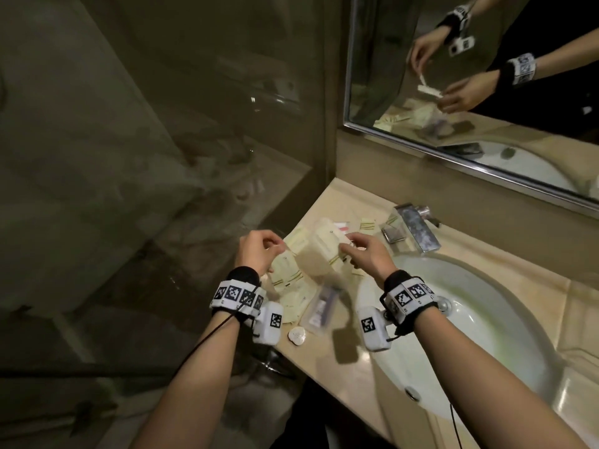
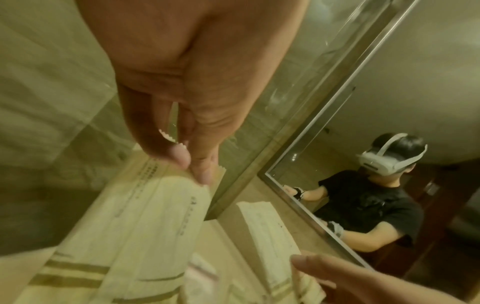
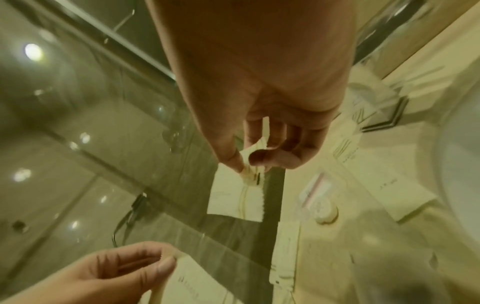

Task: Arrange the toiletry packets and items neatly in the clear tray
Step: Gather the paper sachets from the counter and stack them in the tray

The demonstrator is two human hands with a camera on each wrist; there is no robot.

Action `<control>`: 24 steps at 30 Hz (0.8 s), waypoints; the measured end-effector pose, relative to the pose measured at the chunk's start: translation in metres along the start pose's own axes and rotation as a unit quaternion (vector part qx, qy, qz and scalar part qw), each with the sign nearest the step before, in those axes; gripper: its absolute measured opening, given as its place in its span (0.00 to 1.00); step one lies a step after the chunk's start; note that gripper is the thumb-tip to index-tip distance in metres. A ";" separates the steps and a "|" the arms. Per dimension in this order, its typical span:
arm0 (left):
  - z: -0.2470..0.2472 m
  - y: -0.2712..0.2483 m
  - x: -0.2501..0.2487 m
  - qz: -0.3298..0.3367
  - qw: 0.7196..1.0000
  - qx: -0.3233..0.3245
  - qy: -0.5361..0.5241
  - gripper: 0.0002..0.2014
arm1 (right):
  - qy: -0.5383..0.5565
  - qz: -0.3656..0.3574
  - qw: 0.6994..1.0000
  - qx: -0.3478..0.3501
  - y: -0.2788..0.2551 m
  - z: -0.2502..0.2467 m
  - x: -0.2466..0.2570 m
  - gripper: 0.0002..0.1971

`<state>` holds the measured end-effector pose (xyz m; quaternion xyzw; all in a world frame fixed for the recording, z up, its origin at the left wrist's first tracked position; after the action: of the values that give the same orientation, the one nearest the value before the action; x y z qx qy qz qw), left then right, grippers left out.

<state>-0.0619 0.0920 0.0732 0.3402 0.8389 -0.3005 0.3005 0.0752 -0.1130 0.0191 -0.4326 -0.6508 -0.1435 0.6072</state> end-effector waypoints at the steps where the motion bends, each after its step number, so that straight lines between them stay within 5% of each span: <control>1: 0.007 -0.004 -0.012 0.018 0.999 0.008 -0.033 0.01 | 0.052 -0.012 0.999 0.000 -0.010 -0.011 0.003 0.08; 4: 0.033 -0.013 -0.048 0.076 0.994 0.037 -0.075 0.04 | 0.149 -0.044 0.988 -0.015 -0.041 -0.050 0.008 0.13; 13: 0.156 -0.064 -0.142 0.171 0.965 0.141 -0.139 0.07 | 0.094 -0.083 0.978 -0.164 -0.150 -0.186 -0.035 0.05; 15: 0.186 -0.077 -0.156 0.197 0.957 0.176 -0.122 0.10 | 0.095 -0.091 0.972 -0.195 -0.178 -0.210 -0.051 0.11; 20: 0.259 -0.110 -0.182 0.232 0.938 0.240 -0.091 0.18 | 0.148 -0.045 0.952 -0.265 -0.239 -0.260 -0.102 0.24; 24: 0.310 -0.128 -0.194 0.216 0.936 0.265 -0.083 0.24 | 0.210 0.019 0.921 -0.329 -0.276 -0.293 -0.151 0.23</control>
<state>0.0485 -0.2789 0.0506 0.5539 0.6075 -0.4669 0.3258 0.0498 -0.5414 0.0390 -0.5801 -0.4165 -0.4256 0.5558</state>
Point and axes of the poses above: each hand's wrist, its own y-axis towards the middle knuckle, its own z-axis out of the palm, x = y × z, the point moved 6 cm from there along y, towards the middle knuckle, and after that the axes turned 7 degrees about x, right-handed, at the moved point
